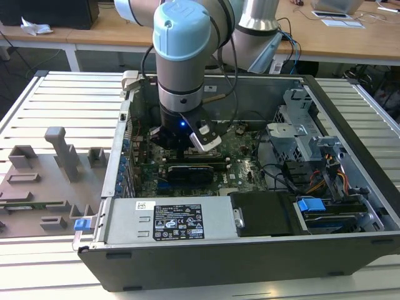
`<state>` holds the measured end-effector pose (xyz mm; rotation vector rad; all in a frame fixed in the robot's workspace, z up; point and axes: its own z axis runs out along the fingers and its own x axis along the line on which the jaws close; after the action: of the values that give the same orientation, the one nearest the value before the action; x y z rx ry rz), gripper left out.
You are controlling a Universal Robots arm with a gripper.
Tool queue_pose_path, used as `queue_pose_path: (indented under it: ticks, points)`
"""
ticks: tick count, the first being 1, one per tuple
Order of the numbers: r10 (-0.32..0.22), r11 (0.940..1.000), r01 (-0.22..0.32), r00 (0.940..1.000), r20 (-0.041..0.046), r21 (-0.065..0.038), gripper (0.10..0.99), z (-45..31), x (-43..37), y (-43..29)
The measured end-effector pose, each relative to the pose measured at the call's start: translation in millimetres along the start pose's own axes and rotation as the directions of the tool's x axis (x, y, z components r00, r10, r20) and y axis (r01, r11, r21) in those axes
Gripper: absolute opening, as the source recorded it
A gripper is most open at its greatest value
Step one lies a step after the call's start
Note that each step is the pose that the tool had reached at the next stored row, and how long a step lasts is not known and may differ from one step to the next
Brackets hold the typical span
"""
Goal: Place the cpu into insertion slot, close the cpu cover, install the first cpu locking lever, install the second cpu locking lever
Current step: 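Install the second cpu locking lever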
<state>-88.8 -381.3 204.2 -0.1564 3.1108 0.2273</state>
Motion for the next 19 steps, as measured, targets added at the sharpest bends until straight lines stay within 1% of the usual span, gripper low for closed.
queue_pose_path:
  ticks: [2,4,9,11,13,15,17,18,19]
  points:
    - [-0.013,0.9999,0.013,0.9999,-0.0014,-0.004,0.106,2.1,-0.3,2.8]
    - [-0.020,0.9998,0.020,0.9998,-0.0020,-0.005,0.106,2.5,-0.5,4.3]
    - [-0.029,0.9996,0.029,0.9996,-0.0038,-0.005,0.106,6.8,-0.2,3.6]
    - [-0.031,0.9995,0.031,0.9995,-0.0020,-0.007,0.106,6.7,0.5,0.9]
    - [-0.032,0.9994,0.032,0.9995,-0.0001,-0.010,0.106,4.9,1.1,-0.4]
    - [-0.034,0.9994,0.034,0.9994,0.0008,-0.012,0.106,-0.6,0.9,0.4]
    - [-0.034,0.9993,0.034,0.9994,0.0008,-0.013,0.106,-4.5,0.8,1.0]
    - [-0.034,0.9993,0.034,0.9994,0.0009,-0.013,0.106,-6.8,0.4,2.0]
    - [-0.034,0.9994,0.034,0.9994,0.0006,-0.012,0.106,-6.8,-2.2,4.2]
